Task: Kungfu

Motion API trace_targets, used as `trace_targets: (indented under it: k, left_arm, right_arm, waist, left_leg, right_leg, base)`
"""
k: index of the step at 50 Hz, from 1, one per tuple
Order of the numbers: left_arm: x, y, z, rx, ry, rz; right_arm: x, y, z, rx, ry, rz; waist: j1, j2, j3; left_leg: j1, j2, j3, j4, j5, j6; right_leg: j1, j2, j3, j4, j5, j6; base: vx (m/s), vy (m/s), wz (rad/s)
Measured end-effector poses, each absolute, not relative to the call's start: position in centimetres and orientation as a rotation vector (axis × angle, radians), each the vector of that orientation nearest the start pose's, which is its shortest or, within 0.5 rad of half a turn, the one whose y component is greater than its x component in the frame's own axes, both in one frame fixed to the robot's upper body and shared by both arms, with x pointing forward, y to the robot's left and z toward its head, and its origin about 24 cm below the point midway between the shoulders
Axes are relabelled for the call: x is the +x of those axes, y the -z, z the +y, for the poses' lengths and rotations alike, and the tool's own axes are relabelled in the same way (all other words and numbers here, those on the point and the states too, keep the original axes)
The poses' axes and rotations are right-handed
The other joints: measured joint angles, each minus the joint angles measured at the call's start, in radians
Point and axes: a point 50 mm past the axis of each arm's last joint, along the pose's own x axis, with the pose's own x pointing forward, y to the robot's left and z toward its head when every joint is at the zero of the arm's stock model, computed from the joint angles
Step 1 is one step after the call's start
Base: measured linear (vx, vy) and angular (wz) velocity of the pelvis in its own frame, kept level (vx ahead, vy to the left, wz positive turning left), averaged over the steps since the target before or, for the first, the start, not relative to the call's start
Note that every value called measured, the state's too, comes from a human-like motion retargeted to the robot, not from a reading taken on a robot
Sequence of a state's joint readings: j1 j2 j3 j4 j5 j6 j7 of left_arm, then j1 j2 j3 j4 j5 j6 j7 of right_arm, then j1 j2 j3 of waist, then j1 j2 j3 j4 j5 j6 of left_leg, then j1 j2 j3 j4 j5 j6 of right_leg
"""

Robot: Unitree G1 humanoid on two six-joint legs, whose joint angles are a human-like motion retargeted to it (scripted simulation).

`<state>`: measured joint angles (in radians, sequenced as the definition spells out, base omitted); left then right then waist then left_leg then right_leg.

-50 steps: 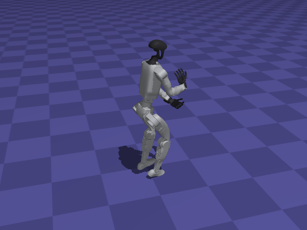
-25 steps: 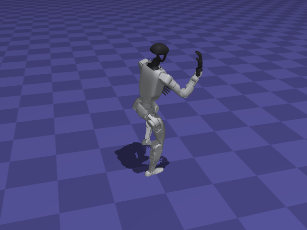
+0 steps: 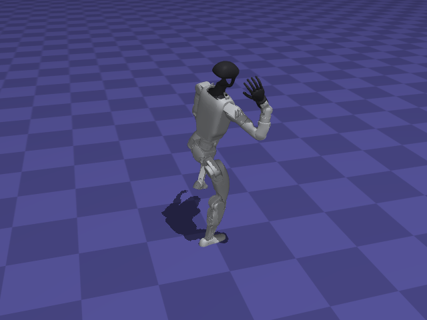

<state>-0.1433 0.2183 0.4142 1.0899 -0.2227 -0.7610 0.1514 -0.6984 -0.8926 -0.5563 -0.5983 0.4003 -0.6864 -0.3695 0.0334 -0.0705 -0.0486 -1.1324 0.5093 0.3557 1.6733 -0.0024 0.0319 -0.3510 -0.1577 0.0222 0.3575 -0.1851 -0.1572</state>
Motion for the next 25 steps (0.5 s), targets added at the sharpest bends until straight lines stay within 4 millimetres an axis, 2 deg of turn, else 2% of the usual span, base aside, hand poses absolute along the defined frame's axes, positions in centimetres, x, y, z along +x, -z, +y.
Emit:
trace_targets:
  k: [5,9,12,15,19,25]
  left_arm:
    - [18.3,6.8,28.3,-0.057,-0.697,0.138]
    - [17.9,6.8,28.7,-0.080,-0.724,0.133]
    - [17.7,6.6,29.0,-0.106,-0.752,0.124]
    - [17.7,6.2,29.5,-0.119,-0.769,0.098]
    - [18.5,4.7,30.4,-0.094,-0.808,0.033]
    - [21.4,0.8,31.8,-0.087,-0.793,-0.123]
  right_arm:
    - [8.1,-38.0,-23.6,-0.125,0.142,-2.186]
    - [9.1,-37.9,-23.6,-0.182,0.139,-2.118]
    - [10.7,-37.8,-23.8,-0.234,0.146,-2.022]
    - [13.2,-37.3,-24.4,-0.247,0.149,-1.872]
    - [17.9,-35.6,-25.8,-0.183,0.086,-1.620]
    - [26.2,-30.8,-27.2,0.048,-0.079,-1.192]
  waist:
    - [-0.021,0.023,-0.041]
    - [-0.026,0.026,-0.051]
    - [-0.012,0.027,-0.056]
    - [0.021,0.020,-0.063]
    - [0.079,0.026,-0.062]
    - [0.187,0.036,-0.052]
  left_leg:
    - [0.083,-0.145,0.033,0.029,0.030,-0.110]
    - [0.141,-0.227,0.024,-0.030,0.043,-0.146]
    - [0.200,-0.270,0.021,-0.131,0.058,-0.161]
    - [0.251,-0.309,0.005,-0.269,0.084,-0.186]
    - [0.301,-0.293,-0.011,-0.464,0.101,-0.181]
    - [0.330,-0.228,-0.031,-0.747,0.130,-0.153]
  right_leg:
    - [-0.021,-0.022,-0.055,-0.065,0.023,0.037]
    - [-0.030,-0.045,-0.104,-0.084,0.031,0.031]
    - [-0.018,-0.063,-0.150,-0.090,0.023,0.021]
    - [-0.005,-0.088,-0.198,-0.085,0.006,0.025]
    - [0.031,-0.101,-0.287,-0.071,-0.022,0.041]
    - [0.137,-0.080,-0.397,-0.089,-0.043,0.088]
  base:
    - [0.09,0.00,0.69]
    - [0.10,-0.02,0.73]
    - [0.13,0.00,0.76]
    - [0.29,0.03,0.80]
    - [0.26,0.03,0.93]
    - [0.34,-0.02,1.23]
